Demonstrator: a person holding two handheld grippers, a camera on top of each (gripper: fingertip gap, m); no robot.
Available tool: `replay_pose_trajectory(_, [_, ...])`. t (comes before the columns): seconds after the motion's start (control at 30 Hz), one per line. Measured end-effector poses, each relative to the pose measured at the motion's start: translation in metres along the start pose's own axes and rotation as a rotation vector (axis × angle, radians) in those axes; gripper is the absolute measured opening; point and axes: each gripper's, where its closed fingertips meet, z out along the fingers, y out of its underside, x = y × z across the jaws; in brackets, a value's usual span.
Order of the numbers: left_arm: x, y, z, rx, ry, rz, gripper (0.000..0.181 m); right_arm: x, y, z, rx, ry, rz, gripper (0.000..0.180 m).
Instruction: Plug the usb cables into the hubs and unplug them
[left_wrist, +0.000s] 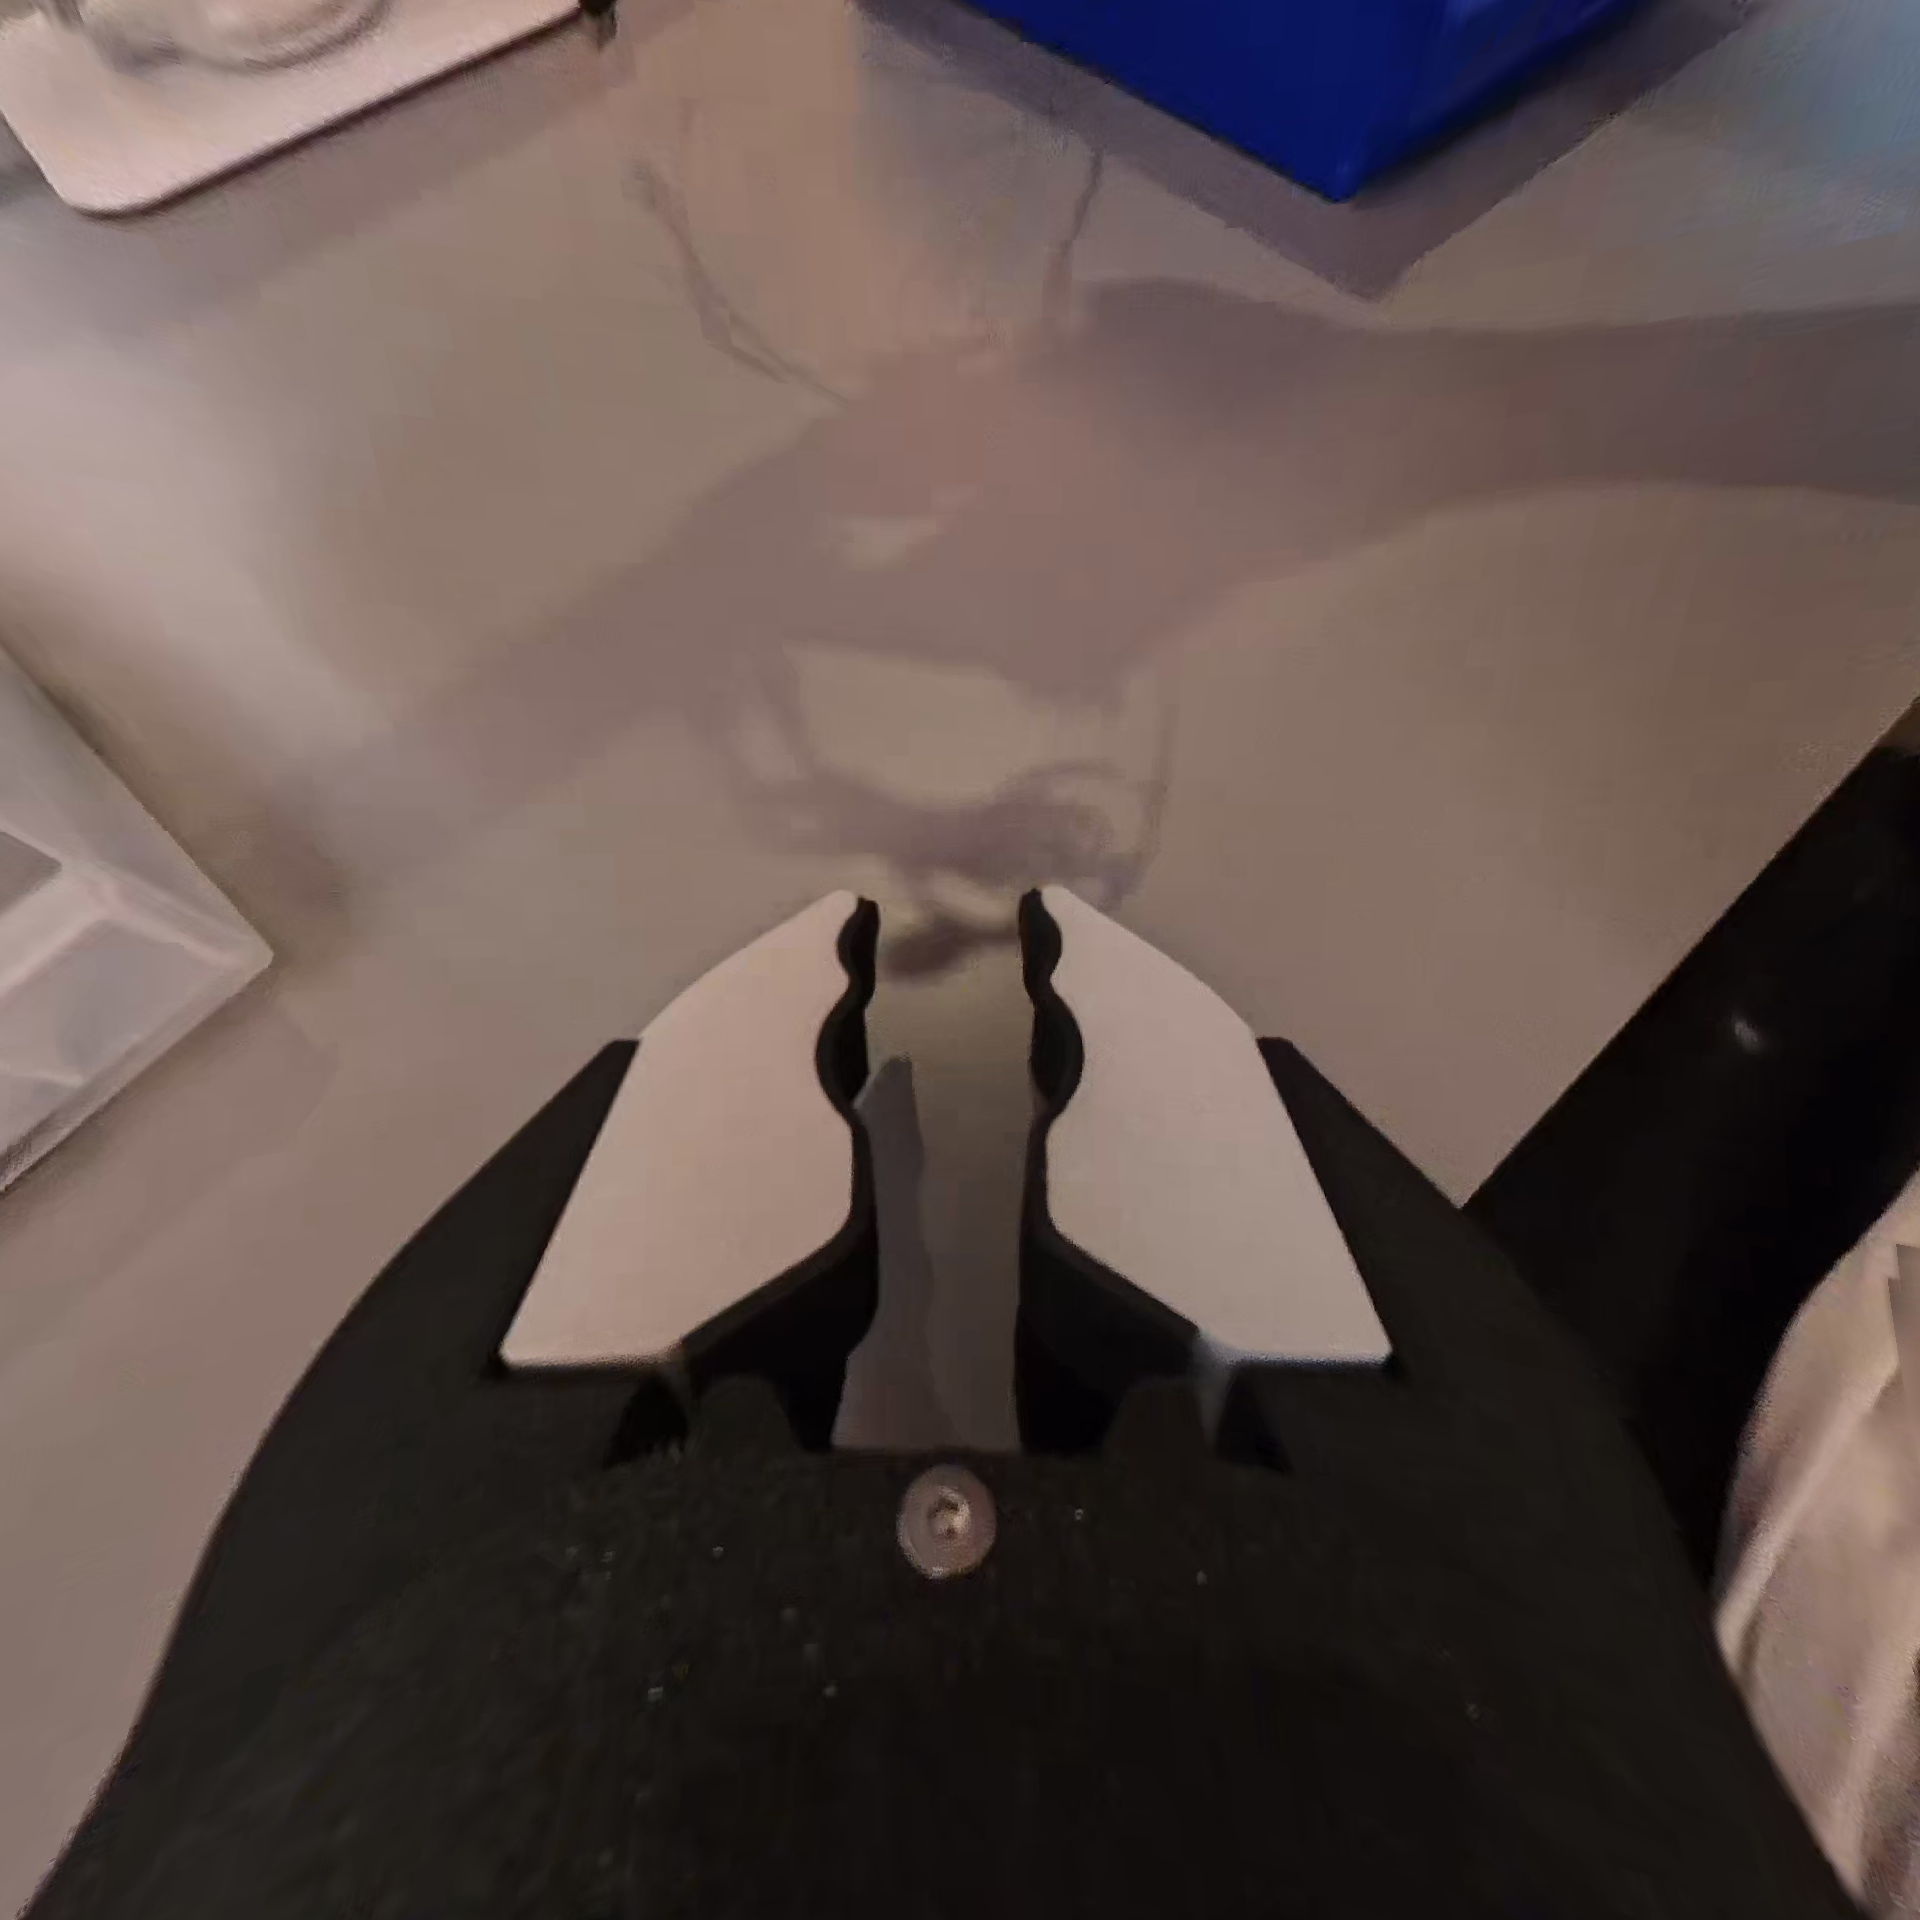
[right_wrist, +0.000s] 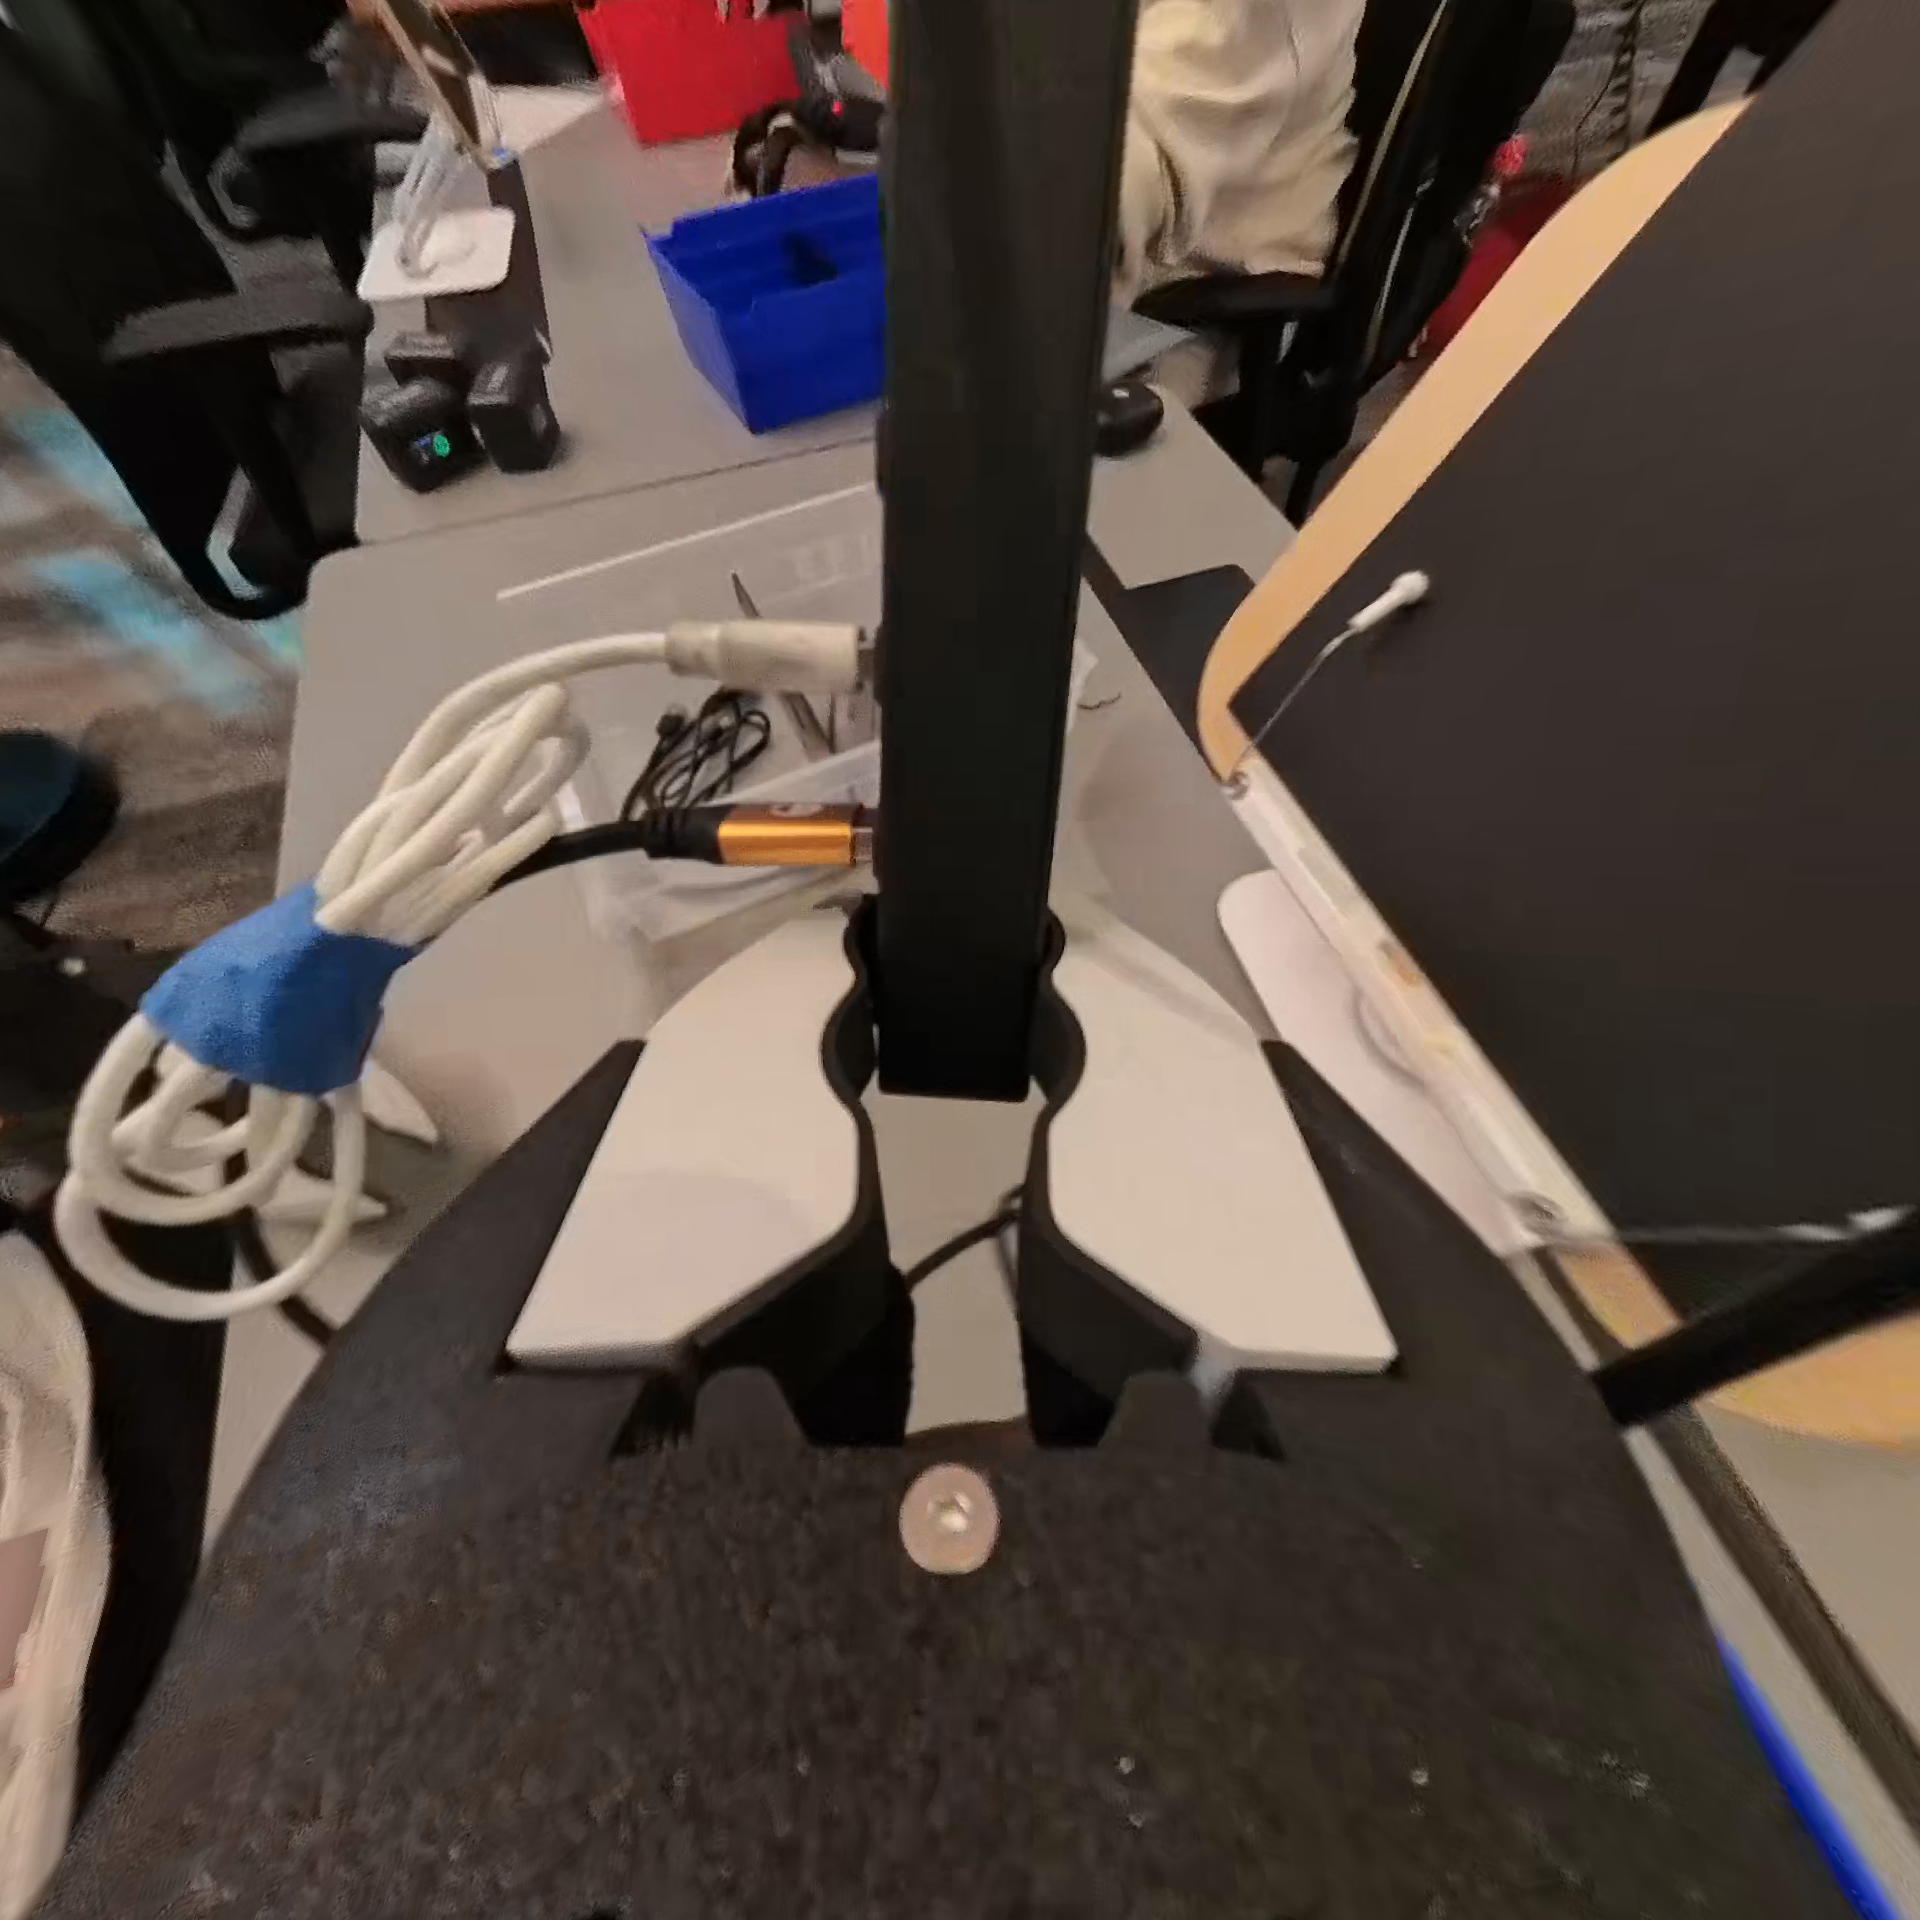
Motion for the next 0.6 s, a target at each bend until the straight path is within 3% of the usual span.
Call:
replay_pose_trajectory(0.03, [0.001,0.001,0.0,0.0,-0.001,0.015,0.026,0.006,-0.007,-0.019,-0.019,0.027,-0.023,0.025])
replay_pose_trajectory(0.23, [0.006,0.007,0.004,-0.036,0.024,0.007,0.026,0.074,-0.044,-0.128,-0.109,0.303,-0.054,0.025])
replay_pose_trajectory(0.33, [0.006,0.006,0.007,-0.043,0.016,0.032,0.026,0.111,-0.039,-0.167,-0.203,0.432,-0.056,0.026])
replay_pose_trajectory(0.43, [0.009,0.004,0.01,-0.049,0.025,0.042,0.026,0.139,-0.012,-0.185,-0.314,0.499,-0.104,0.026])
replay_pose_trajectory(0.5, [0.013,0.004,0.012,-0.055,0.032,0.054,0.026,0.149,0.022,-0.183,-0.405,0.481,-0.111,0.026])
replay_pose_trajectory(0.6, [0.014,0.005,0.015,-0.074,0.007,0.107,0.026,0.178,0.077,-0.187,-0.587,0.584,-0.202,0.026])
